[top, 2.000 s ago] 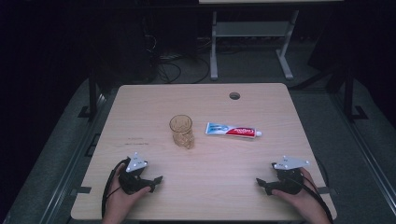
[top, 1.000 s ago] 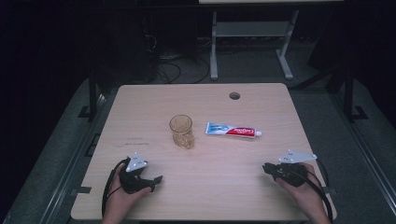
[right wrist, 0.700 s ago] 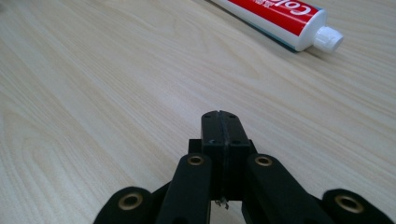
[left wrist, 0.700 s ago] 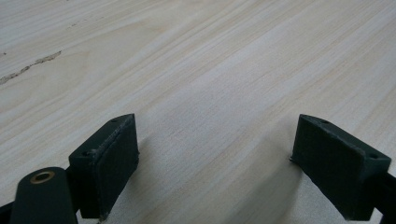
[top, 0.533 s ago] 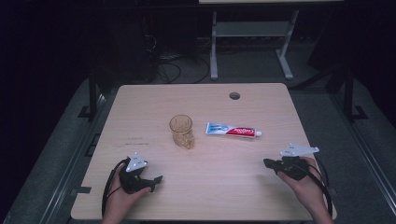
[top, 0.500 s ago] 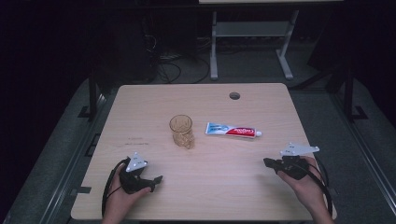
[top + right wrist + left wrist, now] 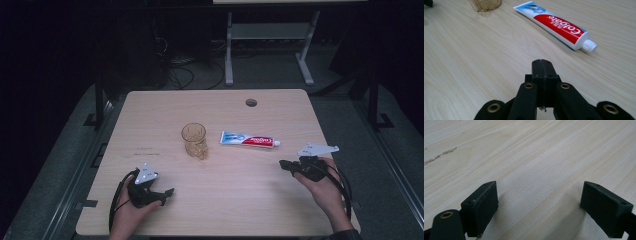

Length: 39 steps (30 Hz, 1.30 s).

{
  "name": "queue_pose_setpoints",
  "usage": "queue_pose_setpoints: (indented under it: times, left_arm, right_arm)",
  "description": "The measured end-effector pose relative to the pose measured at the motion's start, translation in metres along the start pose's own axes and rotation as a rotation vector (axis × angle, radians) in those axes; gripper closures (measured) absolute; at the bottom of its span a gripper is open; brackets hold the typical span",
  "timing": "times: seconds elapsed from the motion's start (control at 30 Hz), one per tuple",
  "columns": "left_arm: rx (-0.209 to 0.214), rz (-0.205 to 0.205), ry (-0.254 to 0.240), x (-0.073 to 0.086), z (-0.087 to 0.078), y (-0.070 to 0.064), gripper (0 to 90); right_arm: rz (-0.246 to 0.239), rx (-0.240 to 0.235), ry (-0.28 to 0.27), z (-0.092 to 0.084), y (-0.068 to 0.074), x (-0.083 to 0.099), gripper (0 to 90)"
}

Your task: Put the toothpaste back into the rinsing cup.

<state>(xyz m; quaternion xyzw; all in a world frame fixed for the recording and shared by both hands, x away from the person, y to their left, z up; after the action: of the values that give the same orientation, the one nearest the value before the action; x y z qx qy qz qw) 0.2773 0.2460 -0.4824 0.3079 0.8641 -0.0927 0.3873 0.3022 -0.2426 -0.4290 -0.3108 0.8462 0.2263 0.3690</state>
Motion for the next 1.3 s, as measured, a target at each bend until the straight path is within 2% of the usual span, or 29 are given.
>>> queue_pose_setpoints:
  times: [0.3, 0.67, 1.03, 1.3]
  left_arm:
    - [0.002, 0.002, 0.002, 0.000, 0.000, 0.000, 13.3]
    - [0.002, 0.004, 0.003, 0.000, 0.000, 0.000, 13.3]
    - [0.002, 0.004, 0.002, 0.000, 0.000, 0.000, 13.3]
    - [0.002, 0.004, 0.002, 0.000, 0.000, 0.000, 13.3]
  right_arm:
    - [0.000, 0.008, -0.003, 0.002, -0.007, -0.011, 89.9]
    - [0.014, -0.007, -0.015, 0.010, -0.017, -0.026, 89.9]
    - [0.003, -0.008, 0.001, 0.022, -0.027, -0.039, 89.8]
    - [0.017, -0.006, -0.019, 0.026, -0.035, -0.051, 89.9]
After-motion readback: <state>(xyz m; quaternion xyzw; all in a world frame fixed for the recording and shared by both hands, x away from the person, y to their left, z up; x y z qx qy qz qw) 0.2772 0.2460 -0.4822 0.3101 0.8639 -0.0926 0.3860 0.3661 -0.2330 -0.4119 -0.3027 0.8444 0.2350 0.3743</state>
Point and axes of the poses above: each handheld gripper's, and its own axes: z roughly forward along the jaws, x roughly out of its underside, y roughly to its left, the point moved 1 cm from there along z, roughly forward along the jaws, and after that the axes turned 6 degrees about -x, right-handed, at the moved point
